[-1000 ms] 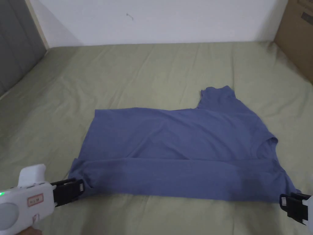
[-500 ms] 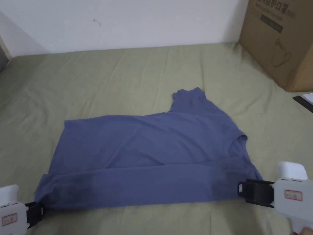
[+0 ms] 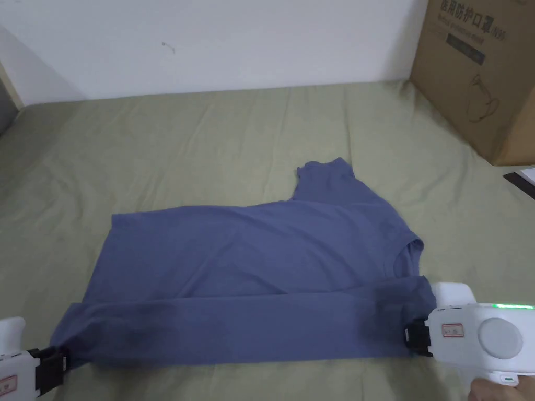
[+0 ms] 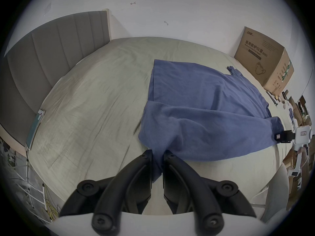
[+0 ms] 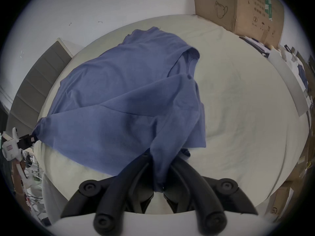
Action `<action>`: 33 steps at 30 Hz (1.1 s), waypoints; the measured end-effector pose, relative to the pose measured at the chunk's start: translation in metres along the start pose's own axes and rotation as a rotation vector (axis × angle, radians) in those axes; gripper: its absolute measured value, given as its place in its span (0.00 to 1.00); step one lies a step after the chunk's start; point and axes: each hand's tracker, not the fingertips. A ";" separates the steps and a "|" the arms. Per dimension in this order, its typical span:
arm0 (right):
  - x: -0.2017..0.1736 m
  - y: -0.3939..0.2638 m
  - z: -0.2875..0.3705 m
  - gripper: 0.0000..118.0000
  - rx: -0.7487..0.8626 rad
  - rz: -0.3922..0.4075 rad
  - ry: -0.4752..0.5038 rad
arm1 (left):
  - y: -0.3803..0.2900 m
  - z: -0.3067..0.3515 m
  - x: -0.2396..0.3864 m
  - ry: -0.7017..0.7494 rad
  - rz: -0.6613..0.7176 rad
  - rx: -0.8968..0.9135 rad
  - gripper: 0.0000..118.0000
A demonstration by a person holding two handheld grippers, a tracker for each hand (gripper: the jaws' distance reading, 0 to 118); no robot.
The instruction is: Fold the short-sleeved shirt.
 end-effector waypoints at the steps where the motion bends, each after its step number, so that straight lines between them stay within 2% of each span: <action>1: 0.005 0.001 0.006 0.07 0.003 -0.027 0.028 | -0.001 0.004 -0.001 -0.005 0.001 0.002 0.07; 4: 0.022 0.001 0.032 0.07 0.036 -0.110 0.101 | -0.008 0.012 -0.010 -0.012 -0.003 -0.003 0.05; 7: 0.028 -0.008 0.056 0.07 0.022 -0.074 0.087 | -0.023 0.027 -0.008 -0.011 -0.023 -0.013 0.04; 9: 0.020 -0.028 0.073 0.07 -0.007 -0.030 0.070 | -0.039 0.037 -0.007 0.003 -0.033 -0.017 0.04; 13: 0.023 -0.065 0.063 0.07 -0.092 0.007 0.051 | -0.073 0.038 -0.011 -0.006 0.000 -0.063 0.05; 14: 0.023 -0.071 0.057 0.16 -0.112 0.032 0.050 | -0.079 0.033 -0.013 -0.001 -0.016 -0.071 0.10; 15: 0.022 -0.074 0.052 0.35 -0.120 0.051 0.041 | -0.084 0.030 -0.013 0.009 -0.037 -0.085 0.25; 16: 0.020 -0.076 0.048 0.63 -0.152 0.074 -0.021 | -0.086 0.030 -0.013 0.045 -0.042 -0.079 0.55; 17: 0.018 -0.075 0.049 0.79 -0.160 0.088 -0.045 | -0.088 0.033 -0.014 0.099 -0.025 -0.054 0.74; 18: 0.018 -0.075 0.052 0.86 -0.145 0.091 -0.033 | -0.088 0.036 -0.018 0.072 0.016 -0.034 0.84; 22: 0.014 -0.058 0.080 0.80 -0.065 0.095 -0.047 | -0.068 0.061 -0.027 -0.029 0.203 0.099 0.86; 24: 0.010 -0.044 0.095 0.79 0.007 0.106 -0.066 | -0.050 0.070 -0.022 -0.035 0.210 0.136 0.86; 25: 0.007 -0.038 0.101 0.74 0.041 0.102 -0.055 | -0.042 0.073 -0.018 -0.036 0.189 0.145 0.85; 26: 0.003 -0.032 0.107 0.61 0.074 0.090 -0.034 | -0.034 0.076 -0.012 -0.034 0.150 0.171 0.80; 27: 0.000 -0.027 0.109 0.47 0.098 0.092 -0.011 | -0.025 0.076 0.001 -0.026 0.105 0.199 0.66; 28: -0.001 -0.020 0.107 0.28 0.108 0.094 0.000 | -0.019 0.074 0.008 -0.007 0.082 0.215 0.27; 29: -0.004 -0.014 0.102 0.15 0.106 0.091 -0.008 | -0.012 0.069 0.014 0.020 0.052 0.230 0.02; 30: -0.006 -0.007 0.096 0.03 0.115 0.080 -0.020 | -0.007 0.065 0.019 0.024 0.034 0.247 0.00; 33: -0.006 0.019 0.078 0.00 0.123 0.000 0.014 | 0.012 0.047 0.032 -0.013 0.030 0.208 0.00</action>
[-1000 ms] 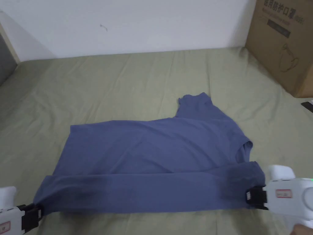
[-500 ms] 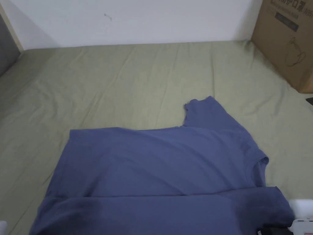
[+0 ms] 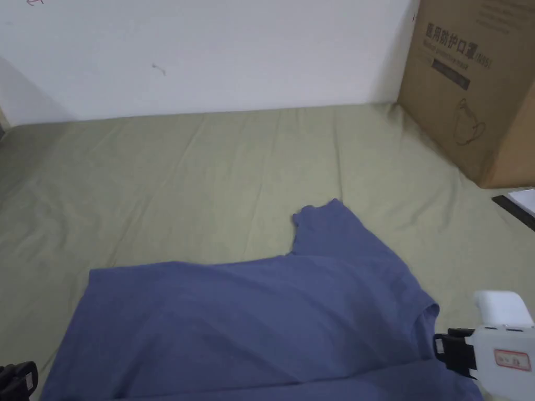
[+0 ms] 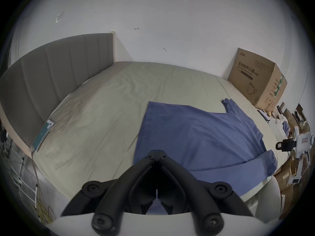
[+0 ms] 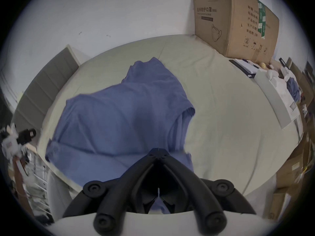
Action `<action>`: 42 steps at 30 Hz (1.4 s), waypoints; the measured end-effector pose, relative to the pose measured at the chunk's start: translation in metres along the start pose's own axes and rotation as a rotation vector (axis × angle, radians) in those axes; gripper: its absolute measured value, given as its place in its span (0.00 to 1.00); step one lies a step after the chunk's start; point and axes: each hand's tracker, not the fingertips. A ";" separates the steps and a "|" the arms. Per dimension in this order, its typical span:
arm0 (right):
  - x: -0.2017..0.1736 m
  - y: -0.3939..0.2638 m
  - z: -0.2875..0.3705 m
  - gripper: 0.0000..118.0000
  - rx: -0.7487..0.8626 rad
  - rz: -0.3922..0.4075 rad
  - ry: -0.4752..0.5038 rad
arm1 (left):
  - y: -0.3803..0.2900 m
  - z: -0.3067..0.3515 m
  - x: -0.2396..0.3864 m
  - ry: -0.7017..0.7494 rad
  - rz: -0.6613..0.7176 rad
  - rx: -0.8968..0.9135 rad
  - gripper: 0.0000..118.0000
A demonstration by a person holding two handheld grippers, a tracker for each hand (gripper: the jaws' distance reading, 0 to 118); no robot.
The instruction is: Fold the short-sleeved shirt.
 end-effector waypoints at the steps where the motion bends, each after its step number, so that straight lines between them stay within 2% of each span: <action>1: 0.001 0.010 -0.005 0.00 0.009 -0.029 0.028 | 0.003 -0.007 0.002 0.003 0.002 0.004 0.00; 2: 0.003 0.022 -0.012 0.00 0.014 -0.047 0.055 | 0.008 -0.015 0.005 0.013 0.009 0.005 0.00; 5: 0.011 0.065 -0.038 0.00 0.028 -0.051 0.035 | 0.019 -0.031 0.007 0.049 0.032 -0.009 0.00; 6: 0.012 0.080 -0.047 0.03 0.027 -0.050 0.022 | 0.023 -0.036 0.008 0.046 0.039 -0.011 0.00; 8: 0.018 0.117 -0.075 0.53 -0.031 -0.035 0.005 | 0.030 -0.043 0.008 0.023 0.060 -0.008 0.00; 9: 0.021 0.131 -0.092 0.72 -0.060 -0.030 0.005 | 0.034 -0.047 0.009 0.019 0.060 -0.010 0.00; 10: 0.024 0.144 -0.107 0.76 -0.066 -0.021 0.019 | 0.038 -0.051 0.011 0.019 0.056 -0.011 0.00; 14: 0.031 0.187 -0.177 0.75 -0.142 0.006 -0.066 | 0.048 -0.067 0.018 0.047 0.030 -0.021 0.00; 19: 0.030 0.195 -0.247 0.74 -0.292 0.134 -0.176 | 0.047 -0.085 0.023 0.055 -0.019 -0.086 0.00; 22: 0.027 0.195 -0.241 0.72 -0.288 0.116 -0.162 | 0.045 -0.092 0.021 0.052 -0.022 -0.103 0.00; 24: 0.023 0.197 -0.236 0.49 -0.293 0.232 -0.138 | 0.048 -0.098 0.019 0.032 0.002 -0.125 0.00; 25: 0.022 0.197 -0.237 0.30 -0.298 0.257 -0.143 | 0.050 -0.102 0.020 0.020 0.016 -0.141 0.00; 26: 0.021 0.199 -0.239 0.18 -0.299 0.225 -0.140 | 0.051 -0.104 0.017 0.018 0.036 -0.146 0.00; 27: 0.019 0.201 -0.240 0.03 -0.314 0.187 -0.098 | 0.052 -0.108 0.018 0.018 0.065 -0.129 0.01; 28: 0.017 0.202 -0.242 0.02 -0.312 0.185 -0.100 | 0.055 -0.111 0.018 0.020 0.082 -0.124 0.11; 29: 0.012 0.200 -0.243 0.02 -0.309 0.216 -0.142 | 0.059 -0.116 0.018 0.015 0.091 -0.135 0.30; 30: 0.009 0.199 -0.242 0.02 -0.310 0.245 -0.151 | 0.065 -0.124 0.015 0.002 0.092 -0.157 0.55; 31: 0.006 0.199 -0.240 0.02 -0.301 0.251 -0.154 | 0.070 -0.132 0.014 -0.006 0.084 -0.180 0.86; 32: 0.007 0.199 -0.236 0.02 -0.295 0.240 -0.147 | 0.077 -0.143 0.013 0.000 0.081 -0.177 0.96; 35: 0.012 0.205 -0.223 0.02 -0.257 0.164 -0.078 | 0.103 -0.181 0.005 0.053 0.088 -0.201 0.97; 37: 0.015 0.206 -0.218 0.02 -0.250 0.154 -0.087 | 0.120 -0.213 -0.004 0.047 0.102 -0.217 0.97; 39: 0.017 0.207 -0.216 0.02 -0.248 0.141 -0.087 | 0.134 -0.248 -0.010 0.119 0.128 -0.292 0.96; 40: 0.018 0.206 -0.215 0.02 -0.246 0.136 -0.081 | 0.138 -0.263 -0.012 0.115 0.122 -0.311 0.94; 42: 0.019 0.206 -0.212 0.02 -0.238 0.119 -0.074 | 0.139 -0.289 -0.013 0.103 0.128 -0.333 0.77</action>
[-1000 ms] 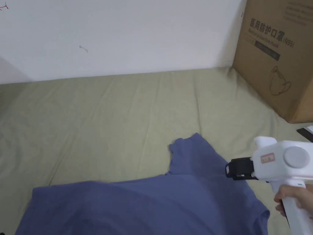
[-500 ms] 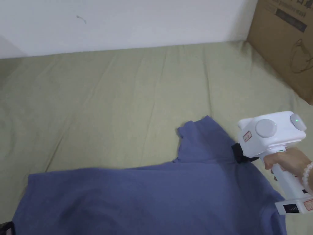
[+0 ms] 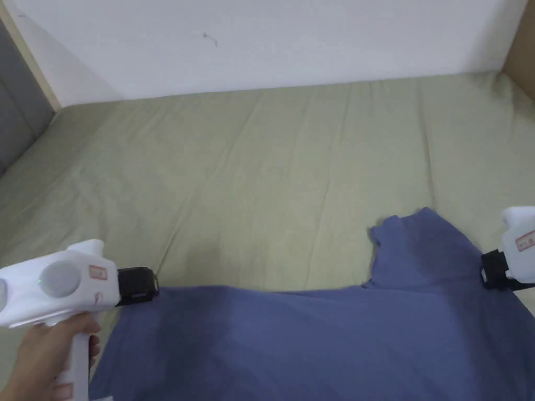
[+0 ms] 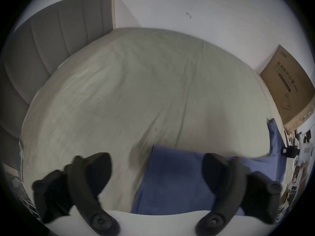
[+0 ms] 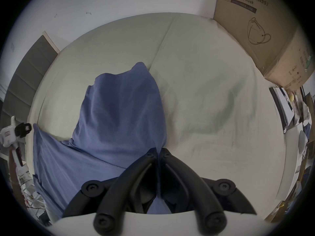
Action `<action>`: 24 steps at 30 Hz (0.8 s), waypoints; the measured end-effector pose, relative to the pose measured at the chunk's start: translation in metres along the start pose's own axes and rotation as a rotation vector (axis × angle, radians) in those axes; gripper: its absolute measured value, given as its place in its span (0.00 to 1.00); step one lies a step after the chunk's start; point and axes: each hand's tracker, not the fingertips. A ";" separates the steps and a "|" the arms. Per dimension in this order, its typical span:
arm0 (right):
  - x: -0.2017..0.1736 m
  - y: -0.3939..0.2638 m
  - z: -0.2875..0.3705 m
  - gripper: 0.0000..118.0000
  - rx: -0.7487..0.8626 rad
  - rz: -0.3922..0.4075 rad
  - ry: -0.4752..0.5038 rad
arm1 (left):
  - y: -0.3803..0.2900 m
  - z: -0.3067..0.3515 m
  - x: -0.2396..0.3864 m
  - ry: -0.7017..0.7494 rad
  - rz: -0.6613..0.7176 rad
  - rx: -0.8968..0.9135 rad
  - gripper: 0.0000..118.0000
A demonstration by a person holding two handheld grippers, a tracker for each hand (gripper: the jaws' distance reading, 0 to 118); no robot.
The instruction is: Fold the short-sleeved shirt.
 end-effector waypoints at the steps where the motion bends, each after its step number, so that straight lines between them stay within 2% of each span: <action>1: -0.002 0.000 0.001 0.02 0.003 -0.008 0.004 | 0.004 -0.013 0.004 0.011 -0.020 -0.050 0.60; 2: -0.001 0.000 0.001 0.02 0.006 -0.014 0.009 | 0.004 -0.024 0.009 0.023 -0.049 -0.100 0.60; 3: -0.001 0.000 0.002 0.02 0.009 -0.021 0.012 | 0.003 -0.031 0.013 0.094 -0.093 -0.115 0.59; 4: 0.000 -0.001 0.002 0.02 0.014 -0.028 0.014 | 0.000 -0.030 0.015 0.075 -0.124 -0.076 0.45; 5: -0.004 -0.004 0.007 0.02 0.020 -0.036 0.016 | 0.001 -0.020 0.018 0.077 -0.143 -0.058 0.19; 6: -0.004 -0.004 0.010 0.02 0.023 -0.042 0.021 | 0.002 -0.013 0.019 0.067 -0.187 -0.035 0.00; 7: -0.004 -0.004 0.012 0.02 0.026 -0.044 0.026 | 0.004 -0.010 0.018 0.061 -0.191 -0.027 0.00; 9: 0.000 -0.002 0.018 0.02 0.046 -0.066 0.033 | 0.005 -0.004 0.011 0.000 -0.105 -0.065 0.00; 11: 0.002 -0.003 0.029 0.02 0.082 -0.124 0.049 | 0.004 0.004 0.009 -0.014 -0.104 -0.044 0.00; 13: -0.005 -0.009 0.049 0.02 0.098 -0.137 0.056 | 0.000 0.030 0.011 -0.047 -0.078 0.017 0.00; 19: -0.013 -0.034 0.110 0.02 0.173 -0.108 0.057 | -0.010 0.111 -0.004 -0.098 -0.112 0.110 0.00; 24: -0.020 -0.081 0.166 0.02 0.252 -0.082 0.063 | -0.048 0.172 -0.023 -0.115 -0.135 0.167 0.00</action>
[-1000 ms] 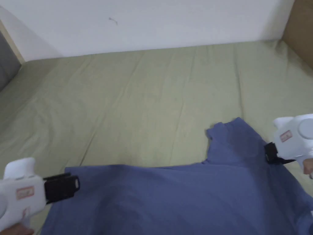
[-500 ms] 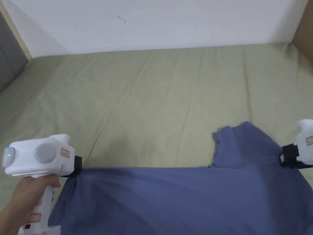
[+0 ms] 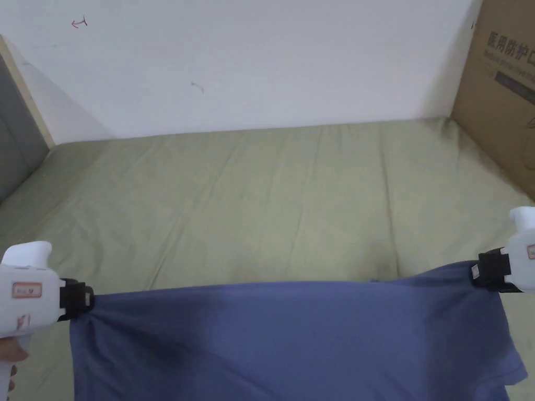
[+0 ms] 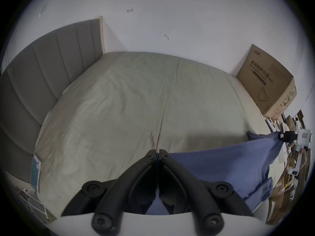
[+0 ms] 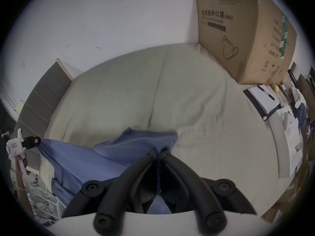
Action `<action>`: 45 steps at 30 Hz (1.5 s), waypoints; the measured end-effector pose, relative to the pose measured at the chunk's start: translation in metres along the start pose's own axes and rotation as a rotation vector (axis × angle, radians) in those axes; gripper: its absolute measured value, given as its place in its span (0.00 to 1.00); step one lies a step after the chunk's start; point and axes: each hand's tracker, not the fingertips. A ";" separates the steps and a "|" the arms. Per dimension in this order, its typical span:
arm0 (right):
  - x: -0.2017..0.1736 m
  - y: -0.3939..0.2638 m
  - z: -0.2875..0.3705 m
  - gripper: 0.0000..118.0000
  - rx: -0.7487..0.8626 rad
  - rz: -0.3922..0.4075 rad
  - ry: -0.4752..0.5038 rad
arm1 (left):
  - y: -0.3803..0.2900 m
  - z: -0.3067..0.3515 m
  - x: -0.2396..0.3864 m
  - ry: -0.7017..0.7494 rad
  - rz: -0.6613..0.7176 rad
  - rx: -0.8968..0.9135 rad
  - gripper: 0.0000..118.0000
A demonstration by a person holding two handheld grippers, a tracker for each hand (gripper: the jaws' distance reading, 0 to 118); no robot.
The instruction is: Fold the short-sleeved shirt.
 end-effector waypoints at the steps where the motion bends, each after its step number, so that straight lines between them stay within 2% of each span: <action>1: 0.003 -0.008 0.009 0.02 0.006 0.016 0.009 | -0.011 0.011 -0.001 0.005 -0.005 0.005 0.00; 4: 0.005 -0.047 0.042 0.02 0.015 0.049 -0.001 | -0.049 0.038 -0.004 -0.002 -0.033 -0.002 0.00; 6: 0.014 -0.081 0.055 0.02 0.007 0.040 0.002 | -0.080 0.050 -0.008 -0.003 -0.029 -0.007 0.00; 11: 0.024 -0.175 0.060 0.02 -0.106 0.053 -0.012 | -0.155 0.053 -0.022 0.014 0.020 -0.078 0.00; 14: 0.029 -0.219 0.035 0.02 -0.130 0.008 -0.075 | -0.189 0.039 -0.026 0.019 0.030 -0.125 0.00; 15: 0.028 -0.231 0.028 0.02 -0.124 -0.031 -0.096 | -0.201 0.032 -0.028 0.026 0.025 -0.145 0.00; 17: 0.025 -0.245 0.018 0.03 -0.128 -0.043 -0.060 | -0.216 0.023 -0.029 0.055 0.038 -0.168 0.00; 18: 0.025 -0.249 0.014 0.09 -0.128 -0.035 -0.063 | -0.220 0.024 -0.032 0.050 0.051 -0.163 0.07; 19: 0.023 -0.249 0.013 0.29 -0.128 -0.015 -0.106 | -0.222 0.027 -0.034 0.027 0.085 -0.128 0.16; 20: 0.023 -0.246 0.016 0.46 -0.122 -0.017 -0.136 | -0.222 0.025 -0.038 0.018 0.108 -0.105 0.31; 21: 0.023 -0.242 0.022 0.55 -0.122 -0.041 -0.175 | -0.219 0.028 -0.039 0.030 0.126 -0.110 0.59; 22: 0.024 -0.238 0.029 0.57 -0.109 -0.049 -0.157 | -0.218 0.031 -0.042 0.044 0.157 -0.104 0.82; 23: 0.024 -0.236 0.039 0.58 -0.074 -0.063 -0.151 | -0.217 0.038 -0.046 0.039 0.181 -0.080 0.94; 24: 0.022 -0.232 0.048 0.58 -0.035 -0.074 -0.165 | -0.216 0.050 -0.045 0.031 0.194 -0.048 0.97; 26: 0.014 -0.227 0.071 0.58 0.047 -0.059 -0.173 | -0.214 0.070 -0.049 0.027 0.221 0.023 0.97; 28: 0.000 -0.223 0.088 0.55 0.106 -0.049 -0.115 | -0.213 0.085 -0.054 0.019 0.231 0.018 0.96; 29: -0.010 -0.222 0.096 0.49 0.137 -0.034 -0.074 | -0.214 0.093 -0.056 -0.008 0.234 0.015 0.92; 30: -0.023 -0.223 0.103 0.37 0.169 -0.012 -0.055 | -0.217 0.101 -0.056 -0.033 0.236 0.038 0.77; 31: -0.037 -0.225 0.108 0.17 0.198 0.012 -0.067 | -0.222 0.107 -0.056 -0.056 0.235 0.068 0.61; 32: -0.052 -0.230 0.113 0.03 0.253 0.012 -0.119 | -0.226 0.112 -0.054 -0.075 0.240 0.079 0.46; 33: -0.064 -0.235 0.114 0.02 0.283 0.010 -0.154 | -0.233 0.111 -0.058 -0.092 0.256 0.083 0.31; 35: -0.086 -0.245 0.116 0.00 0.329 0.031 -0.087 | -0.246 0.104 -0.070 -0.144 0.328 0.062 0.00; 37: -0.104 -0.250 0.110 0.00 0.323 0.027 -0.046 | -0.262 0.101 -0.080 -0.165 0.437 0.058 0.00; 38: -0.113 -0.252 0.108 0.00 0.313 0.043 0.006 | -0.269 0.101 -0.085 -0.190 0.476 0.074 0.00; 40: -0.125 -0.253 0.102 0.00 0.288 0.064 0.048 | -0.276 0.103 -0.090 -0.182 0.484 0.079 0.00; 43: -0.140 -0.251 0.093 0.00 0.275 0.082 0.047 | -0.282 0.102 -0.100 -0.213 0.525 0.093 0.00; 45: -0.146 -0.250 0.088 0.00 0.257 0.085 0.066 | -0.280 0.099 -0.107 -0.292 0.571 0.091 0.00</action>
